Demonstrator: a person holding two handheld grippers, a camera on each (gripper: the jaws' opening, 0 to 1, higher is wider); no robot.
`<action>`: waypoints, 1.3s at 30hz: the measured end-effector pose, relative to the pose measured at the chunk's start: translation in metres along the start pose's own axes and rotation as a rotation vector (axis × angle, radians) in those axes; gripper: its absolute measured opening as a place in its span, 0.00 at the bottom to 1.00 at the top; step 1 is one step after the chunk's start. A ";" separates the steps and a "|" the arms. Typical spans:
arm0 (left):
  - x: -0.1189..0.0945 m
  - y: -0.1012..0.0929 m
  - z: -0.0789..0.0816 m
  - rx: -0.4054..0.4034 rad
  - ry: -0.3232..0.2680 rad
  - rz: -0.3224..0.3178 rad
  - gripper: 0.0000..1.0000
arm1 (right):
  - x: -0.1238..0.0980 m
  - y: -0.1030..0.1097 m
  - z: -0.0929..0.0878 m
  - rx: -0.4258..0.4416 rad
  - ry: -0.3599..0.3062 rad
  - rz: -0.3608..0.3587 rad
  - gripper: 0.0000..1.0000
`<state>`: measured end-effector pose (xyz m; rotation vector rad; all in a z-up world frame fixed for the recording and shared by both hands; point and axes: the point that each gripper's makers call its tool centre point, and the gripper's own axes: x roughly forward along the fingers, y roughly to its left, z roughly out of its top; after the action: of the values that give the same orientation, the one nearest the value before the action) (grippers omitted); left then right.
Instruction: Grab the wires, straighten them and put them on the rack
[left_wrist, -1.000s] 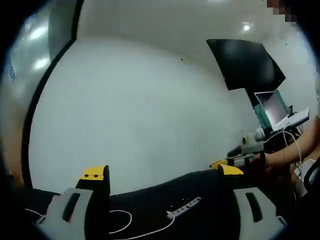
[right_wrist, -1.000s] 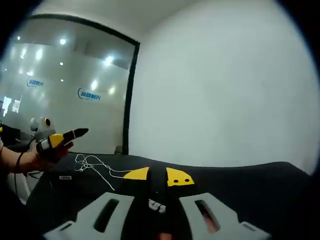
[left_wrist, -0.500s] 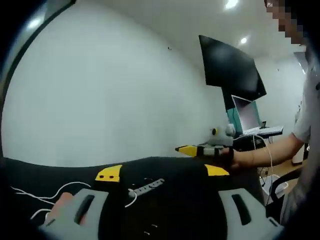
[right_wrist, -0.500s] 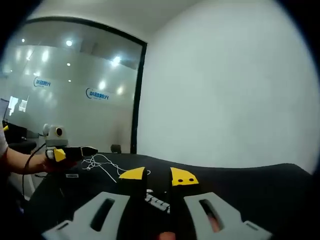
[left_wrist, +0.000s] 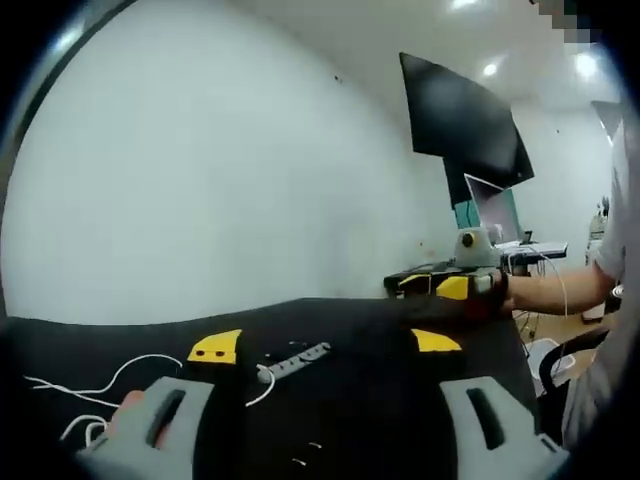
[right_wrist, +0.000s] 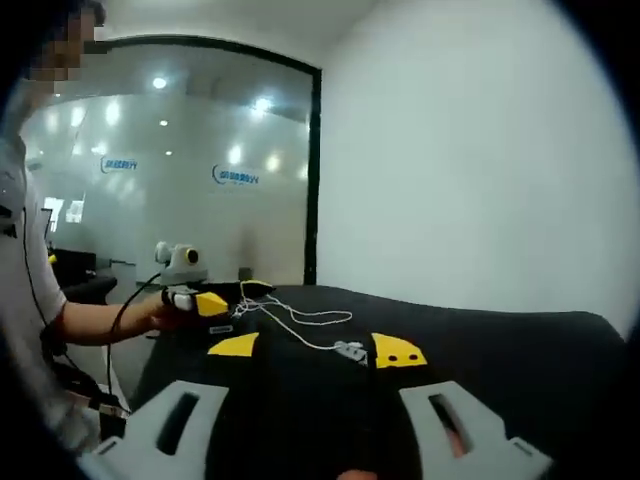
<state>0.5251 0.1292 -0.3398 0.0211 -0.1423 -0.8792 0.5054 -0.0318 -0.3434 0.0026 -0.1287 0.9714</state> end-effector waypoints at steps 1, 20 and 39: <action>0.000 -0.001 -0.003 -0.016 0.018 -0.010 0.61 | -0.003 -0.001 -0.009 -0.016 0.014 0.006 0.41; -0.006 0.012 0.003 -0.043 -0.022 0.058 0.56 | -0.011 -0.042 -0.002 0.084 -0.024 -0.118 0.37; -0.003 0.005 0.003 -0.037 -0.030 0.008 0.54 | -0.006 -0.019 -0.002 0.036 -0.018 -0.016 0.37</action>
<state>0.5262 0.1348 -0.3367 -0.0270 -0.1537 -0.8741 0.5180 -0.0478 -0.3451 0.0452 -0.1272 0.9580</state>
